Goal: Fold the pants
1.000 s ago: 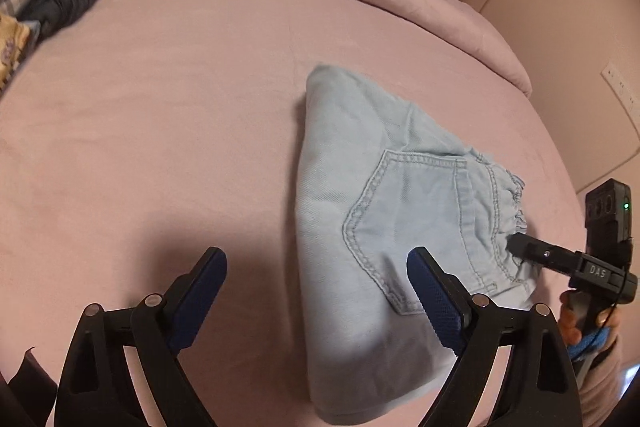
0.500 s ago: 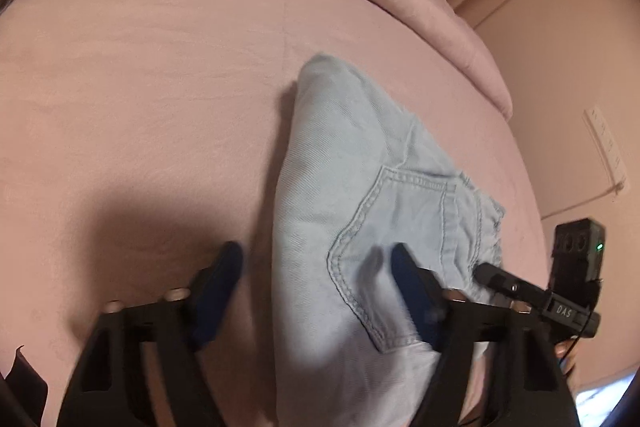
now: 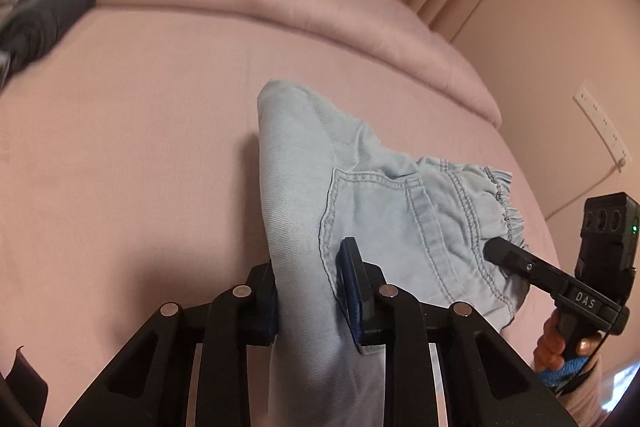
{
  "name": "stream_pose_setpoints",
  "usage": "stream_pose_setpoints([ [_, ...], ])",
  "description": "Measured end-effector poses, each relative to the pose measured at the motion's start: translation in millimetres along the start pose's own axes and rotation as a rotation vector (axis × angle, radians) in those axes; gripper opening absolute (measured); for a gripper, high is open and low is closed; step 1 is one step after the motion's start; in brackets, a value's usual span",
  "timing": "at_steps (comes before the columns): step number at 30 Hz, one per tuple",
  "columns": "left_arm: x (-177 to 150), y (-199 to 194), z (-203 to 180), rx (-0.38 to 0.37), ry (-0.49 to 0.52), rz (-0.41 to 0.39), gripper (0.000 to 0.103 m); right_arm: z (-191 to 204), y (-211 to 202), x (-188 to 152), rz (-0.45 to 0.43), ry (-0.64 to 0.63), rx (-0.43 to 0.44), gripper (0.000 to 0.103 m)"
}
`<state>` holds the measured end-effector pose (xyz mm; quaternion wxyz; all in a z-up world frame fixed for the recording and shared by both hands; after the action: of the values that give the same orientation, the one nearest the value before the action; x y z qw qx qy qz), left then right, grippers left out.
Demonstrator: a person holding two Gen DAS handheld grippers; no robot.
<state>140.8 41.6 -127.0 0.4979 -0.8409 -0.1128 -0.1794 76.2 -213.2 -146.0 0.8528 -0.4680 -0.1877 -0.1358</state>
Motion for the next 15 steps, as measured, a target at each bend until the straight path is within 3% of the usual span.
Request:
stream_pose_setpoints([
  [5, 63.5, 2.4, -7.0, 0.042, 0.035, -0.077, 0.024, 12.9, -1.8, 61.1, -0.097, -0.076, -0.033, 0.030],
  [9, 107.7, 25.8, 2.0, 0.059, 0.021, -0.088, 0.024, 10.8, 11.6, 107.0, -0.119, -0.107, -0.059, 0.031],
  [13, 122.7, 62.9, 23.1, 0.092, -0.014, -0.043, 0.024, -4.7, 41.5, 140.5, -0.101, -0.109, -0.077, 0.032],
  [15, 124.7, 94.7, 33.5, 0.124, -0.037, 0.019, 0.024, -15.4, 62.3, 148.9, -0.065, -0.110, -0.097, 0.034],
])
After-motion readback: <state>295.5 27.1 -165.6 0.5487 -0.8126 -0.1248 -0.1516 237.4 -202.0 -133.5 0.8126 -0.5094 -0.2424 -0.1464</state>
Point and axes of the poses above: each gripper's, at about its wrist camera, not at the fingertips, and y roughly the way its jaws point, z to its left, x to its top, the point moved 3 cm from there along y, roughly the way its jaws point, and after that the axes turned 9 degrees about z, right-handed, at the moved point
